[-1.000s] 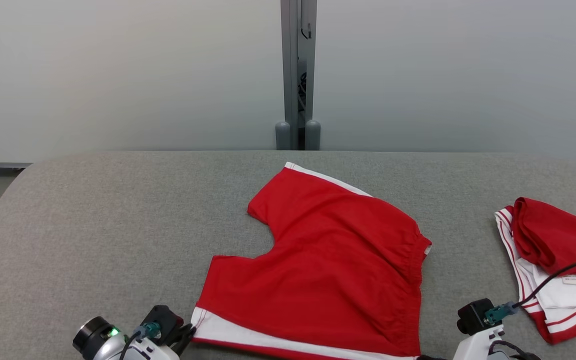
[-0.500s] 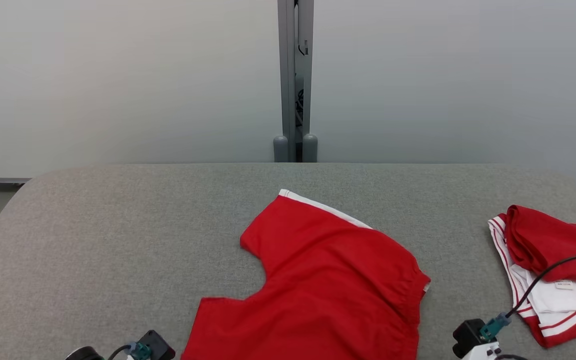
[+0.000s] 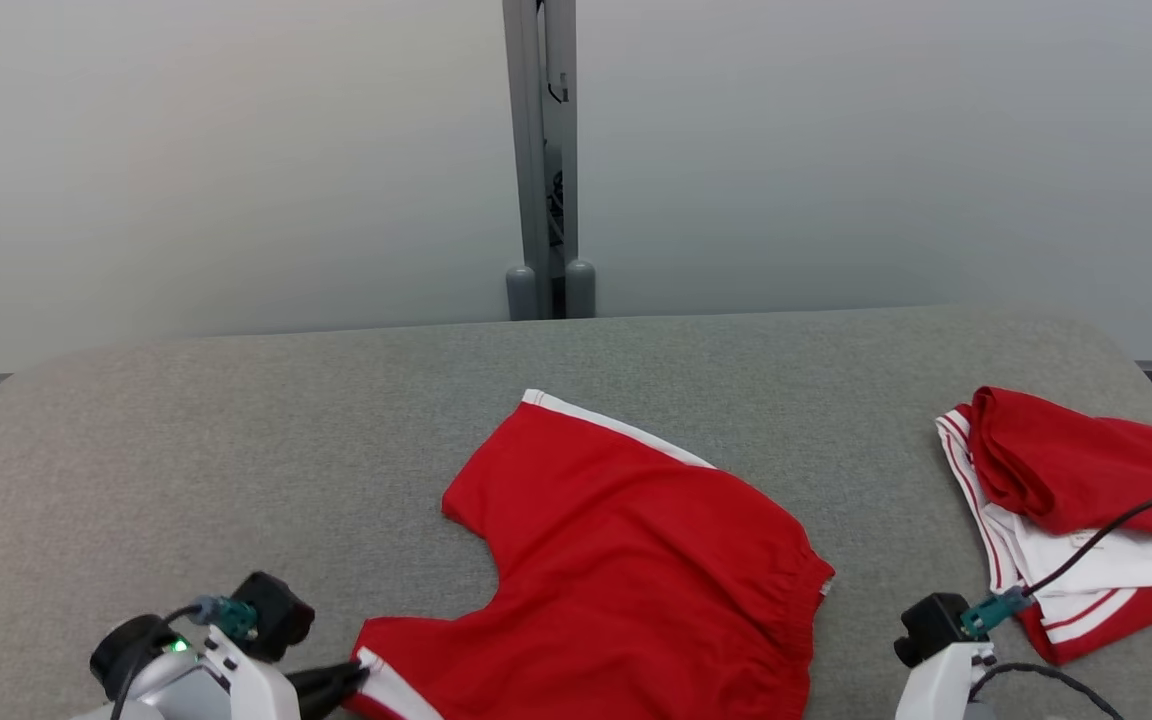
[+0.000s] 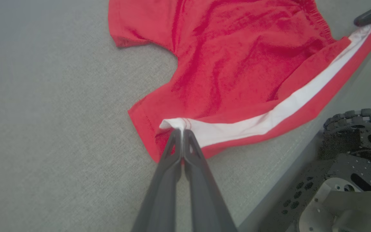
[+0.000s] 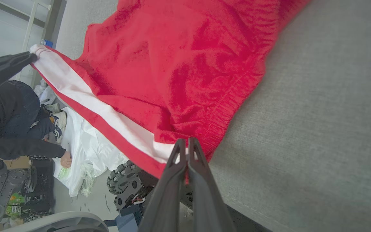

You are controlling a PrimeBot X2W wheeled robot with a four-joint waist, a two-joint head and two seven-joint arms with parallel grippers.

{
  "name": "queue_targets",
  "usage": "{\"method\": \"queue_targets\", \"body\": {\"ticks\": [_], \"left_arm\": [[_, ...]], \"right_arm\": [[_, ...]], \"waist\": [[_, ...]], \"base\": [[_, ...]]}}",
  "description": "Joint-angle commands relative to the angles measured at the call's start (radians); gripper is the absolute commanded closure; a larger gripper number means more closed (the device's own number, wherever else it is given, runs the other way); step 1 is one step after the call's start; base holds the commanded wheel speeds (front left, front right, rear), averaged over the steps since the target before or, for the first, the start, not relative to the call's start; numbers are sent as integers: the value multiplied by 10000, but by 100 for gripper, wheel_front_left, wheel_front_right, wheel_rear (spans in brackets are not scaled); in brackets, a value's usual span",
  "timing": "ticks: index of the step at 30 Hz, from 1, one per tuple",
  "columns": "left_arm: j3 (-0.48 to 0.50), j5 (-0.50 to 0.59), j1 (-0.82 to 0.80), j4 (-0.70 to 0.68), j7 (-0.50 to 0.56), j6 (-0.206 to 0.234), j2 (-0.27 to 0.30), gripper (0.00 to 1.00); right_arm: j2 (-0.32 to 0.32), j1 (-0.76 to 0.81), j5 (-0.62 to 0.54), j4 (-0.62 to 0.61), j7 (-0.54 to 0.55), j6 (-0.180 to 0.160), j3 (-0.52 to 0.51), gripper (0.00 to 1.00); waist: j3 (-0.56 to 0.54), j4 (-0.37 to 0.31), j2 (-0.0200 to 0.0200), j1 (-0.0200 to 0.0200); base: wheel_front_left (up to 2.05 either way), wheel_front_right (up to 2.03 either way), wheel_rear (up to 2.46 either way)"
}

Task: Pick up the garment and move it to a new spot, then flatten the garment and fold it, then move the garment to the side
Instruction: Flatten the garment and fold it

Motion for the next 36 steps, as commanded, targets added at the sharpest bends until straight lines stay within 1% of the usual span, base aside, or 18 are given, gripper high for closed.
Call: {"method": "queue_targets", "body": {"ticks": [1,6,7,11,14,18,22,25,28,31,36], "left_arm": [[238,-142,-359,25,-163,8,-7,100],[740,-135,-1036,381,-507,102,-161,100],[740,-135,-1036,381,-507,102,-161,100],[1024,-158,-1541,958,-650,219,-406,100],[1128,-18,-1897,1562,-761,350,-695,100],[1219,325,-2277,2578,-1106,796,-1137,100],[1407,328,-2471,3591,-1563,1073,-1562,100],[1513,395,-2680,4295,-1932,1155,-1792,100],[1551,494,-2877,4856,-2233,1128,-1977,100],[1532,641,-3186,5389,-2438,1065,-2102,100],[1496,863,-3656,6309,-2680,1132,-2302,100]], "right_arm": [[61,-167,65,-77,-314,2,-200,100],[378,-473,206,-211,-956,2,-708,100],[378,-473,206,-211,-956,2,-708,100],[694,-746,127,-208,-1328,2,-939,100],[989,-966,-5,-135,-1600,3,-983,100],[1399,-1246,-226,74,-2037,3,-1037,100],[1815,-1479,-426,342,-2544,3,-1066,100],[2143,-1648,-518,522,-2905,3,-1074,100],[2398,-1857,-648,622,-3344,3,-1086,100],[2684,-2014,-779,790,-3921,3,-1127,100],[3000,-2259,-1001,1068,-4796,3,-1056,100]], "waist": [[143,-241,0,0],[369,-783,0,0],[369,-783,0,0],[564,-1242,0,0],[743,-1575,0,0],[1001,-2021,0,0],[1260,-2456,0,0],[1458,-2750,0,0],[1731,-3017,0,0],[1970,-3245,0,0],[2303,-3550,0,0]], "base": [[0,0,0],[0,0,0],[0,0,0],[0,0,0],[0,0,0],[0,0,0],[0,0,0],[0,0,0],[0,0,0],[0,0,0],[0,0,0]]}}
